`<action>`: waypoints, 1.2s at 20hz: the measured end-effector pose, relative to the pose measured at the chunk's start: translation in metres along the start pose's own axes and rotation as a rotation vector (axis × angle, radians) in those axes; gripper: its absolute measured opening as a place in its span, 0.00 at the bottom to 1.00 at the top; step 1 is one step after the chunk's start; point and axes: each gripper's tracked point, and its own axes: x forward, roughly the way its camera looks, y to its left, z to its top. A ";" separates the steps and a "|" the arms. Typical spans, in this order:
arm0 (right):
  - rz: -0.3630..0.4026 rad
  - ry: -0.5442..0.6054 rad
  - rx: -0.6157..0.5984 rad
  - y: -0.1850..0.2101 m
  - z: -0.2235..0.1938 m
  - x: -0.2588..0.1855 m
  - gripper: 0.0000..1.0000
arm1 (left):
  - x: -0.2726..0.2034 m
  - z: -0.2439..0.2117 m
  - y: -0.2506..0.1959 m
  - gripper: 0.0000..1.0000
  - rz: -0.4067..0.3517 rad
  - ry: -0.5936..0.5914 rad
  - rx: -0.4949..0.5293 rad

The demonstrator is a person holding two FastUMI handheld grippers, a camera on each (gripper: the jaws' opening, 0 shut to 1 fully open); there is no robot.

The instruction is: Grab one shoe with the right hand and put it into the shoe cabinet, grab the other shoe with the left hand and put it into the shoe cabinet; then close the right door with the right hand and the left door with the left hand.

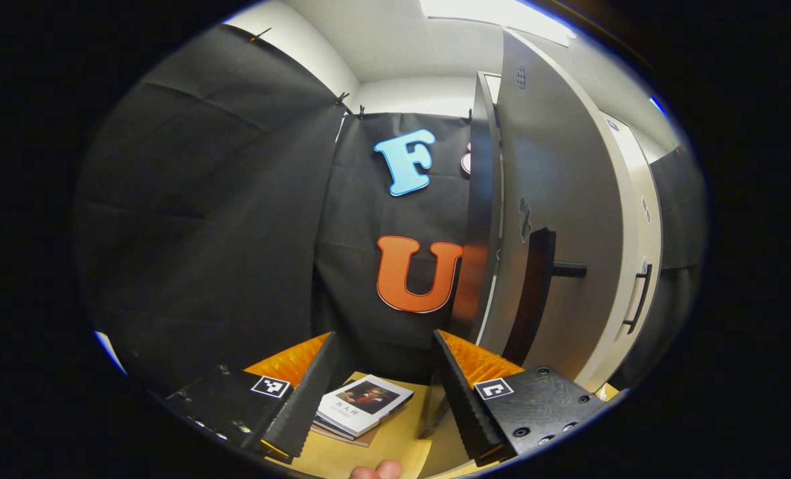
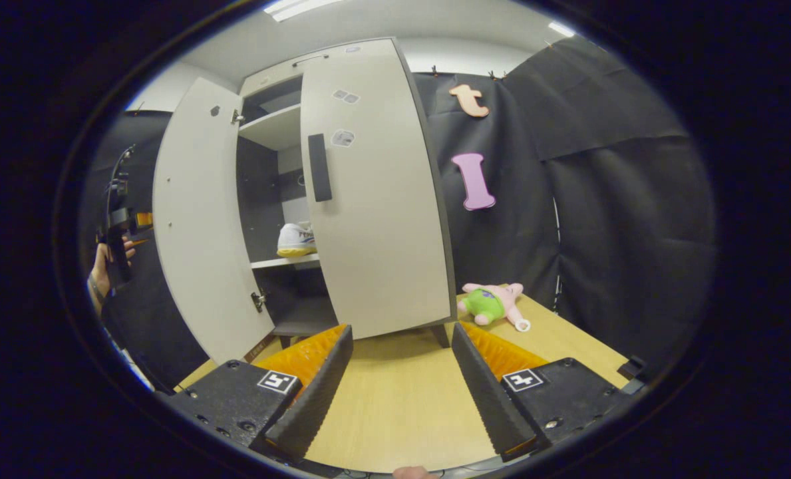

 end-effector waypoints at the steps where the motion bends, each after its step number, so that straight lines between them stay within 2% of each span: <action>1: 0.001 -0.001 -0.001 -0.001 0.000 0.000 0.97 | -0.001 0.000 -0.004 0.85 -0.007 -0.002 -0.004; 5: 0.001 -0.007 -0.021 -0.005 0.005 0.001 0.97 | -0.010 -0.002 -0.036 0.85 -0.035 -0.020 0.011; 6: -0.001 -0.009 -0.024 -0.008 0.007 0.001 0.93 | -0.013 -0.004 -0.044 0.85 -0.049 -0.017 0.010; 7: -0.003 -0.012 -0.026 -0.010 0.007 0.000 0.97 | -0.015 -0.006 -0.054 0.85 -0.063 -0.013 0.008; 8: -0.008 -0.011 -0.026 -0.013 0.009 0.000 0.97 | -0.015 -0.006 -0.062 0.85 -0.074 -0.010 0.007; 9: -0.009 -0.009 -0.024 -0.013 0.008 0.001 0.93 | -0.015 -0.007 -0.071 0.85 -0.084 -0.010 0.007; 10: -0.010 -0.004 -0.020 -0.015 0.007 0.001 0.97 | -0.015 -0.009 -0.081 0.85 -0.094 -0.010 0.007; 13: -0.022 -0.001 -0.011 -0.026 0.008 0.003 0.97 | -0.013 -0.014 -0.107 0.86 -0.127 0.002 -0.001; 14: -0.024 0.001 -0.008 -0.028 0.008 0.004 0.93 | -0.011 -0.015 -0.117 0.86 -0.138 0.003 -0.004; 15: -0.027 0.002 -0.007 -0.030 0.007 0.004 0.97 | -0.009 -0.017 -0.128 0.85 -0.151 0.004 -0.005; 20: -0.055 0.009 -0.001 -0.047 0.005 0.007 0.97 | 0.008 -0.029 -0.187 0.86 -0.236 0.027 0.021; 24: -0.091 0.018 0.022 -0.065 0.002 0.004 0.97 | 0.018 -0.032 -0.203 0.86 -0.228 0.009 0.058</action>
